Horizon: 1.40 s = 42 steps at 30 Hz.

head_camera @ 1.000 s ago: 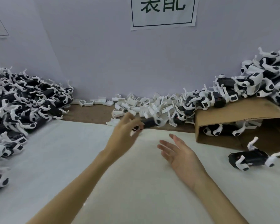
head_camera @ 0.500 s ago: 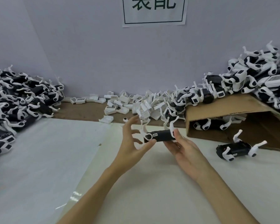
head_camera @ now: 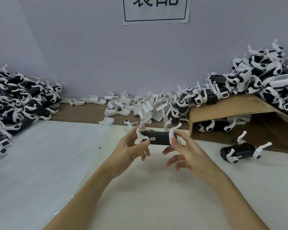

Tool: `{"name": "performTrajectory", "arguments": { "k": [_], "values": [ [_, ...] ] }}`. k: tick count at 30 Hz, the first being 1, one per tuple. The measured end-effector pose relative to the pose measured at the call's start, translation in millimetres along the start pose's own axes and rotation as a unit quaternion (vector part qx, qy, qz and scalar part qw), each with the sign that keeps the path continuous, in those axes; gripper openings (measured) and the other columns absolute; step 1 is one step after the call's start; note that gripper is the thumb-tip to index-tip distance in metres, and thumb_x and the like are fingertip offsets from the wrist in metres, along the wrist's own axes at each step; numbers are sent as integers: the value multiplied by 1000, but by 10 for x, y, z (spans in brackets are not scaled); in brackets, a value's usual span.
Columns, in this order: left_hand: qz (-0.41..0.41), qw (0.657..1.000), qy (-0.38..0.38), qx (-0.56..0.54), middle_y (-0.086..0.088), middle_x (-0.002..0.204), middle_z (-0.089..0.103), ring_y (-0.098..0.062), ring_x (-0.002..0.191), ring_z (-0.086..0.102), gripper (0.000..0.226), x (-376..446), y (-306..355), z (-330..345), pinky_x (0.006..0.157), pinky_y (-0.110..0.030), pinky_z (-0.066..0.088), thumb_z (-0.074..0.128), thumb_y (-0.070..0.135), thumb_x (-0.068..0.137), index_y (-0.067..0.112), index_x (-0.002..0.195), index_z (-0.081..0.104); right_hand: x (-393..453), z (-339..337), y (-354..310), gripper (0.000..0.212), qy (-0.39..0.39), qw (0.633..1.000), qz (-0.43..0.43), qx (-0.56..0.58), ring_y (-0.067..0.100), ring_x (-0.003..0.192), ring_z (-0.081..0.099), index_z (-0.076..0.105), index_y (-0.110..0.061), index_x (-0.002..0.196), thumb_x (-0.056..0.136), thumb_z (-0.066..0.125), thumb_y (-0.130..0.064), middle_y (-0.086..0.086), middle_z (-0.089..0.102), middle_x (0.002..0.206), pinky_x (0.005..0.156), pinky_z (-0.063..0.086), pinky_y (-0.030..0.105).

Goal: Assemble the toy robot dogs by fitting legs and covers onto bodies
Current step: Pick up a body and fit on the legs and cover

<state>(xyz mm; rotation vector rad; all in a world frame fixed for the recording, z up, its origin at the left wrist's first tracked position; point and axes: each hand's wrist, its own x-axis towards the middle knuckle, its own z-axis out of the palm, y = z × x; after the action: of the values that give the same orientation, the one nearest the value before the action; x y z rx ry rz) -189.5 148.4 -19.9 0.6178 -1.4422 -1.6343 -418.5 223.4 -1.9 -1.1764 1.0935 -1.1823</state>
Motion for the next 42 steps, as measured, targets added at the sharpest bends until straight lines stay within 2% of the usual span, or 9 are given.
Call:
{"name": "performTrajectory", "arguments": {
  "k": [5, 10, 13, 15, 19, 25, 33, 39, 42],
  "values": [
    [29, 992, -111, 57, 0, 160, 51, -40, 115, 68, 82, -15, 83, -150, 82, -32, 57, 59, -17, 97, 35, 160, 46, -26, -206, -43, 55, -98, 967, 48, 230, 44, 103, 68, 58, -34, 145, 92, 57, -17, 32, 64, 125, 73, 57, 35],
    [-6, 990, -139, 21, -2, 163, 48, -47, 133, 60, 98, -15, 45, -122, 110, -49, 52, 37, -29, 89, 37, 161, 44, 51, -18, 42, 23, 37, 987, 44, 148, 44, 93, 71, 58, -27, 108, 104, 53, -49, 20, 70, 118, 71, 50, 39],
    [-42, 996, -54, -57, -18, 150, 61, -51, 128, 63, 59, 29, -7, -55, 103, -48, 58, 47, -1, 107, 27, 159, 49, 77, 40, 80, 11, 83, 989, 2, 118, 39, 91, 74, 60, -34, 116, 107, 56, -36, 14, 71, 108, 70, 54, 40],
    [-88, 991, 13, -95, -21, 138, 69, -51, 121, 68, 49, 47, 5, 18, 100, -49, 60, 51, 41, 110, 17, 152, 53, 88, 14, 107, 37, 90, 990, -25, 106, 34, 91, 73, 55, -37, 138, 103, 64, -27, 13, 71, 99, 82, 57, 52],
    [-69, 993, 68, 61, -15, 126, 75, -39, 106, 77, 72, 36, -8, 90, 106, -51, 57, 71, 67, 84, 19, 138, 66, 82, 29, 133, 56, 80, 994, -44, 57, 39, 111, 70, 58, -35, 137, 86, 80, -41, 22, 70, 104, 111, 48, 58],
    [24, 982, 109, 153, 2, 107, 80, -19, 95, 78, 48, -13, -6, 160, 88, -25, 56, 59, 61, 93, 30, 127, 73, 68, 118, 142, 52, 110, 989, -95, 38, 31, 110, 71, 63, -34, 133, 83, 75, -43, 21, 71, 112, 99, 57, 36],
    [206, 847, 48, 487, 10, 140, 49, -6, 124, 56, 56, -34, -204, 164, 99, -14, 47, 71, 33, 102, 37, 153, 48, 64, 228, 161, 48, 190, 967, -167, -5, 19, 106, 75, 66, -31, 127, 84, 82, -44, -1, 75, 114, 94, 58, 36],
    [93, 957, 95, 259, 10, 112, 75, -11, 94, 75, 30, 12, -184, 170, 78, -21, 59, 64, 17, 107, 31, 133, 63, 58, 193, 119, 39, 88, 977, -107, 164, 34, 118, 69, 72, -11, 130, 112, 44, -32, 21, 72, 122, 91, 60, 40],
    [34, 984, 73, 161, 7, 112, 80, -15, 104, 78, 28, -12, -143, 275, 82, -17, 56, 57, 30, 110, 27, 138, 63, 29, 212, 135, 34, 96, 982, -133, -94, 9, 121, 66, 65, -34, 137, 107, 58, -19, -4, 70, 130, 99, 56, 32]
  ]
}}
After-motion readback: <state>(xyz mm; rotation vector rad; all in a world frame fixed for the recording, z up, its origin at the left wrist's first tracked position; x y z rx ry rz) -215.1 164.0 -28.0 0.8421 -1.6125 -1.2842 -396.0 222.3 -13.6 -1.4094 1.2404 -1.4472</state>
